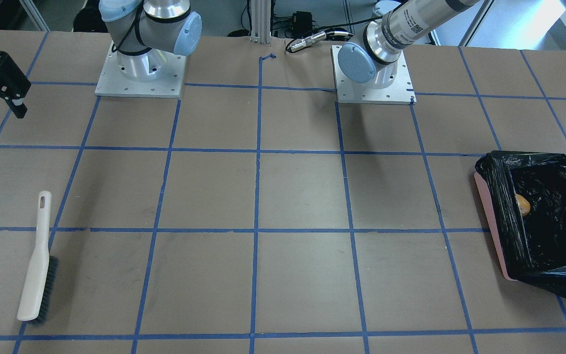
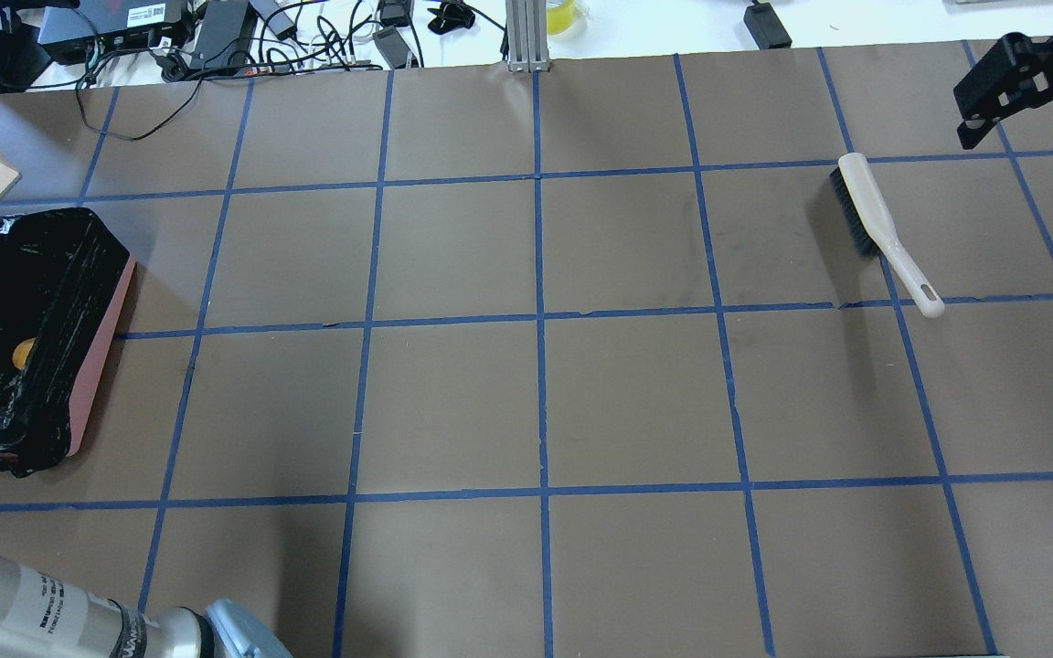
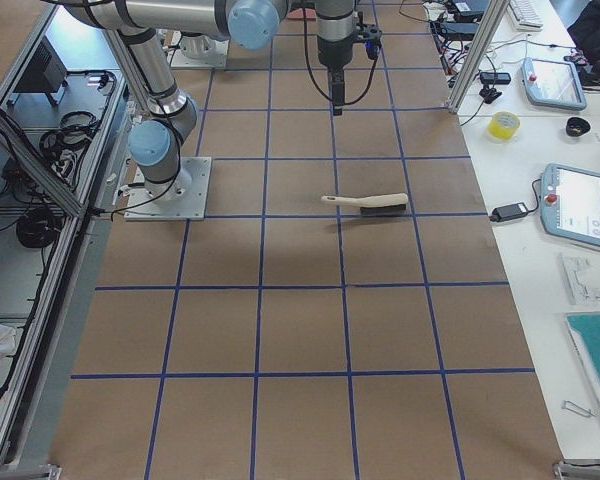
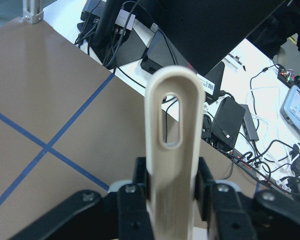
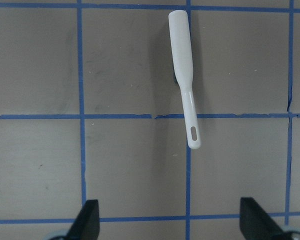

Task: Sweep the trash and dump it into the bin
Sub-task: 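Bring the emptied dustpan back onto the table with the left gripper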

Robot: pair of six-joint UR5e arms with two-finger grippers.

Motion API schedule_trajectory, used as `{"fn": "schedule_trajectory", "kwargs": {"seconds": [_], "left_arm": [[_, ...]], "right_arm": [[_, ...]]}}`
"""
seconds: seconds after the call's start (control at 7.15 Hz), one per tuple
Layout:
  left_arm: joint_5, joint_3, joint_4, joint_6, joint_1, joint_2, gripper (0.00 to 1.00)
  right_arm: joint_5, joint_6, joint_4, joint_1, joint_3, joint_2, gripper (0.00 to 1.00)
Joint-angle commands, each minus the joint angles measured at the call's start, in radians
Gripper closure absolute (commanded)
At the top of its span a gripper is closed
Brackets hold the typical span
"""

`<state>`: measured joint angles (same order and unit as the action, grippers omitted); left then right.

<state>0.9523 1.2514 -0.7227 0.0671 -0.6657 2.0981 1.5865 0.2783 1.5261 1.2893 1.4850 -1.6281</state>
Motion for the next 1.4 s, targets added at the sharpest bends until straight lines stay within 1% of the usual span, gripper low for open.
{"fn": "schedule_trajectory", "kwargs": {"seconds": [0.0,0.14,0.28,0.42,0.56,0.7,0.84,0.98,1.12,1.26], "left_arm": [[-0.027,0.0,0.028,0.028,-0.008,-0.016,1.0],[-0.128,0.008,0.029,0.04,-0.018,-0.033,1.0],[-0.156,0.04,0.029,0.045,-0.022,-0.036,1.0],[-0.147,0.072,0.037,0.043,-0.022,-0.055,1.0],[-0.086,0.075,0.022,-0.02,-0.025,-0.072,1.0],[0.084,0.075,-0.012,-0.121,-0.073,-0.093,1.0],[0.221,0.068,-0.085,-0.254,-0.168,-0.119,1.0],[0.364,0.068,-0.119,-0.424,-0.258,-0.144,1.0],[0.466,0.069,-0.209,-0.599,-0.34,-0.164,1.0],[0.54,0.078,-0.289,-0.768,-0.415,-0.17,1.0]], "right_arm": [[-0.008,-0.167,-0.107,0.115,-0.04,-0.003,0.0],[-0.003,-0.297,-0.097,0.187,-0.028,0.011,0.0],[0.003,-0.306,-0.092,0.217,-0.017,0.019,0.0],[-0.003,-0.307,-0.025,0.217,-0.014,0.033,0.0],[0.006,-0.307,0.038,0.217,-0.017,0.066,0.0],[-0.005,-0.309,0.04,0.216,-0.014,0.07,0.0],[-0.005,-0.311,0.043,0.216,-0.011,0.071,0.0],[-0.006,-0.312,0.045,0.214,-0.011,0.074,0.0],[-0.007,-0.321,0.051,0.212,-0.015,0.079,0.0],[-0.007,-0.321,0.049,0.212,-0.014,0.079,0.0]]}}
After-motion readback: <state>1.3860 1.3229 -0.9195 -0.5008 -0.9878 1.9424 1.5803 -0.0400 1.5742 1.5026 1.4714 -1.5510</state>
